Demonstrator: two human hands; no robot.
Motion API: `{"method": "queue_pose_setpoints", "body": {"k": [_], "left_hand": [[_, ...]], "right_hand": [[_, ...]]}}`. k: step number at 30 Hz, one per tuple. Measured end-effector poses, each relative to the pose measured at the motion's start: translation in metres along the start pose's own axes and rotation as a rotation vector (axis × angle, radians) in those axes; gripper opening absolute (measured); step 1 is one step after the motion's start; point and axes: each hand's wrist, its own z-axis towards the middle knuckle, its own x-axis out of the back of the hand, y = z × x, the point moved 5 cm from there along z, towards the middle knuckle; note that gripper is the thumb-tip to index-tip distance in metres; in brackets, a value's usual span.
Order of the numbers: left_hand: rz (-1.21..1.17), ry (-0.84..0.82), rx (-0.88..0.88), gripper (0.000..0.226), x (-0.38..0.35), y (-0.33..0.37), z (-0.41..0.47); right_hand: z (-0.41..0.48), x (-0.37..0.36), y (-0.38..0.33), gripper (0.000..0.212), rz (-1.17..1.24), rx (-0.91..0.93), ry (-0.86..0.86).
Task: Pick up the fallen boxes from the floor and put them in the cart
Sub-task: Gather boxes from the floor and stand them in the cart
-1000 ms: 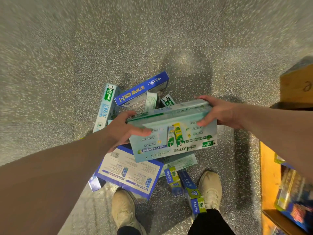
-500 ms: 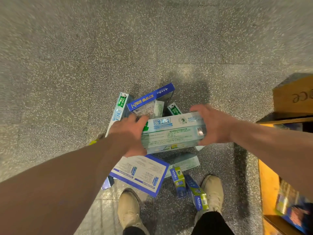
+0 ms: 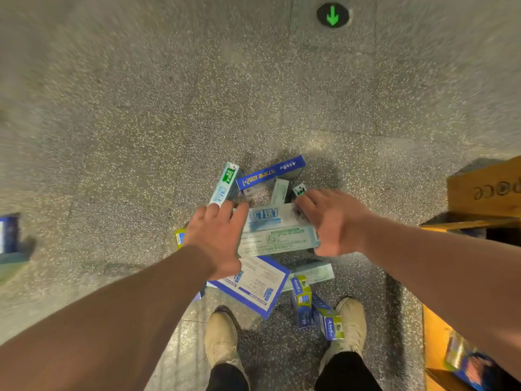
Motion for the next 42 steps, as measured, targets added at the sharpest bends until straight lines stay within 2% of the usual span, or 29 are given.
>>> {"method": "queue_pose_setpoints", "body": {"k": [3, 8, 12, 15, 23, 27, 32, 42], "left_hand": [[-0.020, 0.043, -0.024, 0.110, 0.045, -0.015, -0.047], [-0.114, 0.140, -0.045, 0.103, 0.155, -0.046, -0.152], [-0.214, 0.210, -0.012, 0.090, 0.248, -0.072, -0.246], [-0.129, 0.277, -0.006, 0.091, 0.307, -0.083, -0.314], [-0.052, 0.424, 0.118, 0.084, 0.396, -0.098, -0.475], [-0.062, 0.489, 0.247, 0.083, 0.400, -0.085, -0.566], [-0.105, 0.474, 0.458, 0.091, 0.363, -0.065, -0.684], [-0.135, 0.413, 0.880, 0.099, 0.226, -0.055, -0.936]], "right_hand": [[-0.026, 0.064, -0.019, 0.080, -0.032, -0.013, -0.031], [-0.091, 0.211, -0.061, 0.075, -0.017, -0.014, -0.035], [-0.159, 0.340, -0.109, 0.064, -0.070, 0.021, 0.006], [-0.206, 0.425, -0.143, 0.062, -0.107, 0.035, 0.090], [-0.294, 0.547, -0.221, 0.068, -0.264, 0.144, 0.281], [-0.336, 0.575, -0.271, 0.065, -0.318, 0.254, 0.367], [-0.381, 0.580, -0.358, 0.068, -0.370, 0.433, 0.367], [-0.447, 0.538, -0.612, 0.087, -0.471, 0.839, 0.400]]}}
